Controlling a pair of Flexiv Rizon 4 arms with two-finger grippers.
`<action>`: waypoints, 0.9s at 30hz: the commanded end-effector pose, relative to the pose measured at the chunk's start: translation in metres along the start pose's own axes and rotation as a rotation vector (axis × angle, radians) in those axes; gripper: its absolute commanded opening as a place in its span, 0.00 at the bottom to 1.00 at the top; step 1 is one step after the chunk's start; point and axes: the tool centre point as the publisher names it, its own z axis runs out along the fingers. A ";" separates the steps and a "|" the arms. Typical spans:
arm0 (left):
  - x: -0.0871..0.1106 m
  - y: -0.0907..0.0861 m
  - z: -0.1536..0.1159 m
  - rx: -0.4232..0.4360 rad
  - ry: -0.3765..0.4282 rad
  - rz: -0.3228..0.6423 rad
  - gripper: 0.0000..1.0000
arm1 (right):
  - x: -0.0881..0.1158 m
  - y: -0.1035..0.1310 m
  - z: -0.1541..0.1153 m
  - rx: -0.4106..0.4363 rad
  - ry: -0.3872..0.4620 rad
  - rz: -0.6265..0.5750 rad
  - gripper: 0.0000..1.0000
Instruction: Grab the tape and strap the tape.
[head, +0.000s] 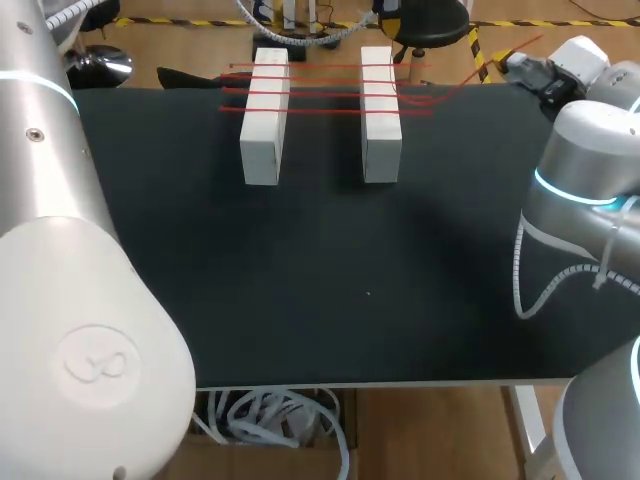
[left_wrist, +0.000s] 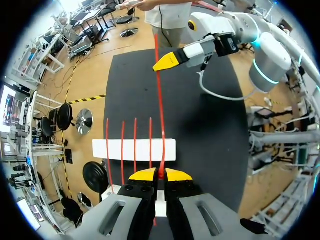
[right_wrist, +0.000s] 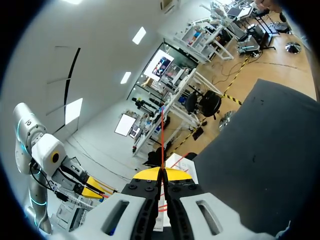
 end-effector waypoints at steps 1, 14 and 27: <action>0.000 -0.002 -0.004 -0.009 -0.004 0.002 0.00 | 0.001 0.001 0.000 0.003 -0.005 0.000 0.00; -0.002 -0.006 -0.006 -0.005 0.008 0.027 0.00 | 0.001 0.001 0.000 0.003 -0.005 0.000 0.00; -0.002 -0.006 -0.006 -0.005 0.008 0.027 0.00 | -0.003 0.016 0.000 0.004 -0.146 -0.139 0.00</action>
